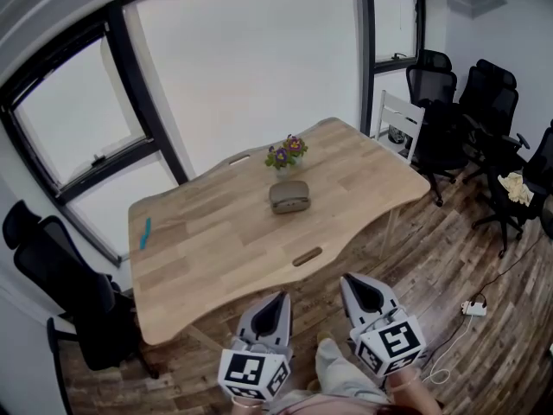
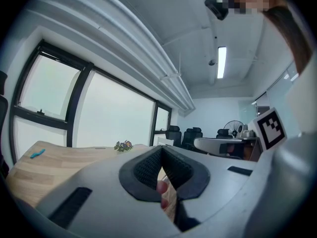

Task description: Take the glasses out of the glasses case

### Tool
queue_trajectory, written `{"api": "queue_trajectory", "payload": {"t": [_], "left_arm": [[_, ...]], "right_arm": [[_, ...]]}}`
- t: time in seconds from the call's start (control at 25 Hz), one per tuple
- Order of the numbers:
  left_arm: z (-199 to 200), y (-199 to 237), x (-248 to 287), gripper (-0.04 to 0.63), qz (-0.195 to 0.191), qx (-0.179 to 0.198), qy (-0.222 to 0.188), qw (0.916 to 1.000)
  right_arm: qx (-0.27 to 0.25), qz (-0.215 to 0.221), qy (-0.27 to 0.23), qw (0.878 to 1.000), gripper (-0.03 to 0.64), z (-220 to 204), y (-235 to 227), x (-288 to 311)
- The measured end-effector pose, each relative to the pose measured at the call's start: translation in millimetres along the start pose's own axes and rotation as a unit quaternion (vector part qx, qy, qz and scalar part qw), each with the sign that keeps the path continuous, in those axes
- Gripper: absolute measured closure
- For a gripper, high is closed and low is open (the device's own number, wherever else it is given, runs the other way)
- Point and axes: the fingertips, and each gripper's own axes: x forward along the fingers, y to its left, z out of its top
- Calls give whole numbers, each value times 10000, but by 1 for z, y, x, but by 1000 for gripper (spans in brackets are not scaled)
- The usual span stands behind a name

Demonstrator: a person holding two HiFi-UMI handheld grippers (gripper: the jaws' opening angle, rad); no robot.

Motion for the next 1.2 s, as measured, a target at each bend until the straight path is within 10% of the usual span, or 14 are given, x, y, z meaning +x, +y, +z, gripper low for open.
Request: {"api": "queue_trajectory", "payload": {"t": [1.2], "left_arm": [[14, 60, 186, 598, 330, -50, 149, 9993]], "right_arm": [[-24, 441, 113, 9990, 617, 3, -120, 153]]}}
